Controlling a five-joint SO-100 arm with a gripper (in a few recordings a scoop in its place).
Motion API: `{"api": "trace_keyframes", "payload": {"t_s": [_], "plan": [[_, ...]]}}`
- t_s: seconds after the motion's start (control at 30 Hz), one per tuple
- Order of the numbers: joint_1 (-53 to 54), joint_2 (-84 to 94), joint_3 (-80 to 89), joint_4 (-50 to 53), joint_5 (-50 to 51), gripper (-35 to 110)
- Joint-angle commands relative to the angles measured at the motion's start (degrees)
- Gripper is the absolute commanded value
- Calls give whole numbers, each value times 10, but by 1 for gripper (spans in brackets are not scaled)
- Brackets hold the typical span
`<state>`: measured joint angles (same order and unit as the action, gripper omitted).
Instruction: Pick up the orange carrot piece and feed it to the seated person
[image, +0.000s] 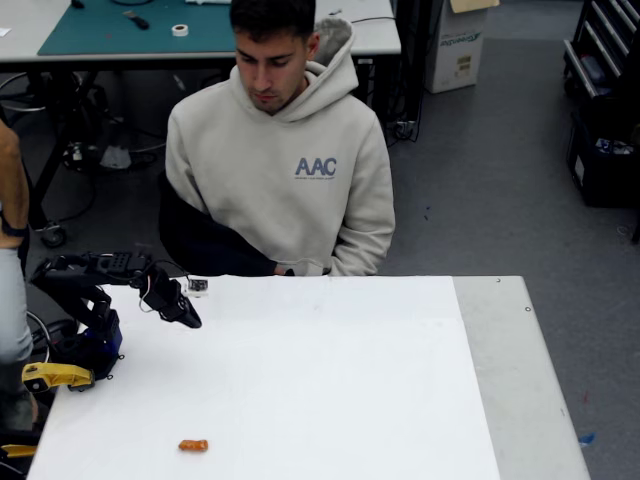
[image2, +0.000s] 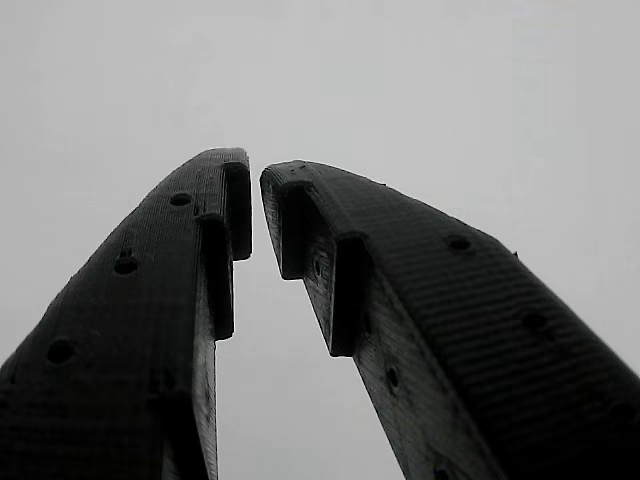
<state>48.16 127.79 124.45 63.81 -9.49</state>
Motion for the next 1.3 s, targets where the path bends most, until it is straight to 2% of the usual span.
{"api": "trace_keyframes", "payload": {"t_s": [0.0, 0.3, 0.63, 1.27], "plan": [[63, -37, -59, -4, -47, -2], [196, -111, -101, -4, -163, -2], [264, -197, -192, -4, -242, -2], [367, -445, -396, -5, -247, -2]]}}
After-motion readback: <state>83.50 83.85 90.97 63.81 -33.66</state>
